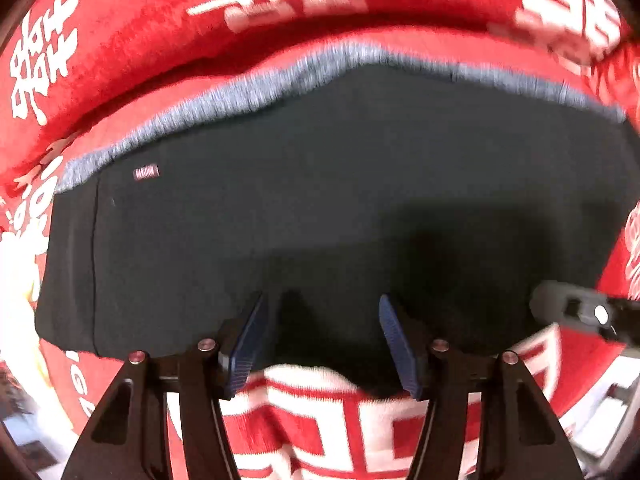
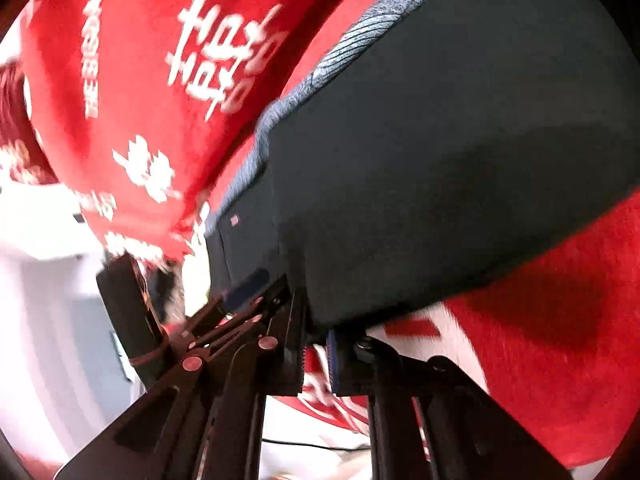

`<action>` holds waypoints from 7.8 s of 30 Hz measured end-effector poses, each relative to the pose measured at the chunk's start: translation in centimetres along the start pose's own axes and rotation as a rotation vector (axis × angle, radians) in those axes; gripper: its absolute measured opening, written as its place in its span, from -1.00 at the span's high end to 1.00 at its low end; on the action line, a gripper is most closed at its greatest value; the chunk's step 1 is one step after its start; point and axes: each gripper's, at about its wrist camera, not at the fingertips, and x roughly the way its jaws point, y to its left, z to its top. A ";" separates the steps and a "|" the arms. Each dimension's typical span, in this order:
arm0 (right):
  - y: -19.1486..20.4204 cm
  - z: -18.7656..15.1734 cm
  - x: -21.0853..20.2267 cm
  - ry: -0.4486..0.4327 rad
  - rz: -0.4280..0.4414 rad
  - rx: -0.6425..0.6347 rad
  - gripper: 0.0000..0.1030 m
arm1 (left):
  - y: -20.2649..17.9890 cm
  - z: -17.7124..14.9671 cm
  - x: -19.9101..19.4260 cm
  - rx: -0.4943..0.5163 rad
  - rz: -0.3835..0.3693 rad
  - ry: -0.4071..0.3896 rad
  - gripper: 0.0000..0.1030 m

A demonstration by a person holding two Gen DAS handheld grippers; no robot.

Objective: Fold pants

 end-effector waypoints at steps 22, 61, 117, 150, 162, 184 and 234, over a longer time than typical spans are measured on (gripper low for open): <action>-7.5 11.1 -18.6 -0.382 -0.680 -0.011 -0.11 | -3.2 9.3 -1.5 -0.085 0.043 -0.090 -0.18; 9.9 8.7 1.1 0.052 -0.360 -0.499 -0.24 | 12.0 3.5 -3.5 -0.278 0.247 -0.100 -0.55; 11.1 14.1 4.9 -0.024 -0.576 -0.316 -0.04 | 19.6 -1.1 -2.3 -0.369 0.136 -0.115 -0.95; -2.8 0.6 -8.8 -0.023 -0.349 -0.049 -0.68 | -4.9 1.7 -5.3 0.033 0.068 -0.033 -0.92; -12.8 6.1 -24.3 -0.485 -0.432 0.228 -0.52 | -15.2 7.1 -5.2 0.098 0.048 -0.081 -0.92; -15.9 10.7 -28.9 -0.521 -0.570 0.101 0.42 | -17.7 9.2 -0.6 0.065 0.115 0.011 -0.92; -23.6 6.5 -24.8 -0.523 0.043 0.360 0.09 | -19.2 9.6 -1.1 0.034 0.150 0.013 -0.92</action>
